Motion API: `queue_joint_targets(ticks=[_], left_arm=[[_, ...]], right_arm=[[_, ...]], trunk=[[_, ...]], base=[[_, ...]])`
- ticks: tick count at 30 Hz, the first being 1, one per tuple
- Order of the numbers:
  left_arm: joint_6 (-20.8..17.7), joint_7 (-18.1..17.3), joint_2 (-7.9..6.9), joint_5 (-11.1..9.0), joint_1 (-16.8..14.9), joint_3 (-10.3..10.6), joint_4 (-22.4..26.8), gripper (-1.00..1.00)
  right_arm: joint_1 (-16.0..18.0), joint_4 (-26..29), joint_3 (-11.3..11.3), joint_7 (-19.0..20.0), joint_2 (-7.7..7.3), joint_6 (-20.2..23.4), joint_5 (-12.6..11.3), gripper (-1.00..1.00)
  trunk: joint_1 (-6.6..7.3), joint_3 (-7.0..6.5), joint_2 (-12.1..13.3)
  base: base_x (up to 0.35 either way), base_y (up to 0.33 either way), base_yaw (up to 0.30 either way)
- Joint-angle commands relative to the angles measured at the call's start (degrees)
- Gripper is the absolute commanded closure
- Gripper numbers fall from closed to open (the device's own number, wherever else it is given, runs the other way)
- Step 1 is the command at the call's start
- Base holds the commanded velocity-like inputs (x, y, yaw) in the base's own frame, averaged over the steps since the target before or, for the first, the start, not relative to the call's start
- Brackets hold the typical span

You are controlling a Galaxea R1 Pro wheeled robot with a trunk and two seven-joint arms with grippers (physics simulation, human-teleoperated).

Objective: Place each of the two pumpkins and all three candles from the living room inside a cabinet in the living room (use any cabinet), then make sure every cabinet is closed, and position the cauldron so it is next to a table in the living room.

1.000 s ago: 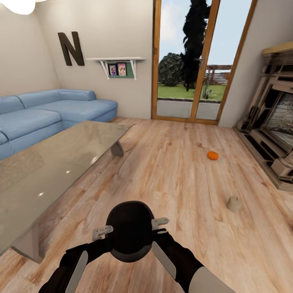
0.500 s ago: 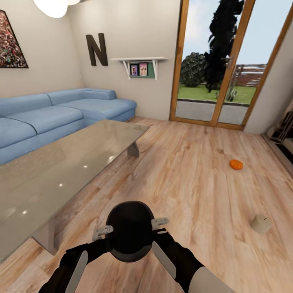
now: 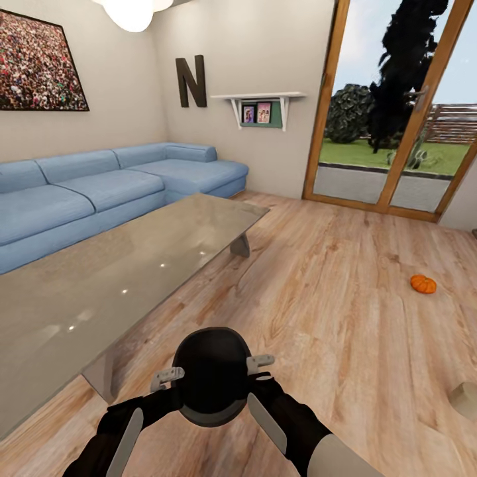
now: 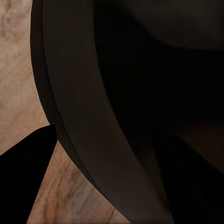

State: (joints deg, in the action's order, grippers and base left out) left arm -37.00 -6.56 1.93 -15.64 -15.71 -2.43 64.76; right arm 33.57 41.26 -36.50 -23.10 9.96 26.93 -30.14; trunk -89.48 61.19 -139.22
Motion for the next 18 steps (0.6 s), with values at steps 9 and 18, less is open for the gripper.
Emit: queue_joint_targets(ticks=[9, 18], left_arm=[[0.0, 0.0, 0.0, 0.0, 0.0, -0.1, 0.0, 1.0], [0.0, 0.0, 0.0, 0.0, 0.0, -0.1, 0.0, 1.0]], right_arm=[[0.0, 1.5, -0.1, 0.2, 0.04, -0.5, -0.6, 1.0], [0.0, 1.5, -0.1, 0.2, 0.04, -0.5, -0.6, 1.0]], trunk=[[0.01, 0.0, 0.0], [0.01, 0.0, 0.0]], base=[[0.001, -0.03, 0.011], [0.154, -0.057, 0.0]])
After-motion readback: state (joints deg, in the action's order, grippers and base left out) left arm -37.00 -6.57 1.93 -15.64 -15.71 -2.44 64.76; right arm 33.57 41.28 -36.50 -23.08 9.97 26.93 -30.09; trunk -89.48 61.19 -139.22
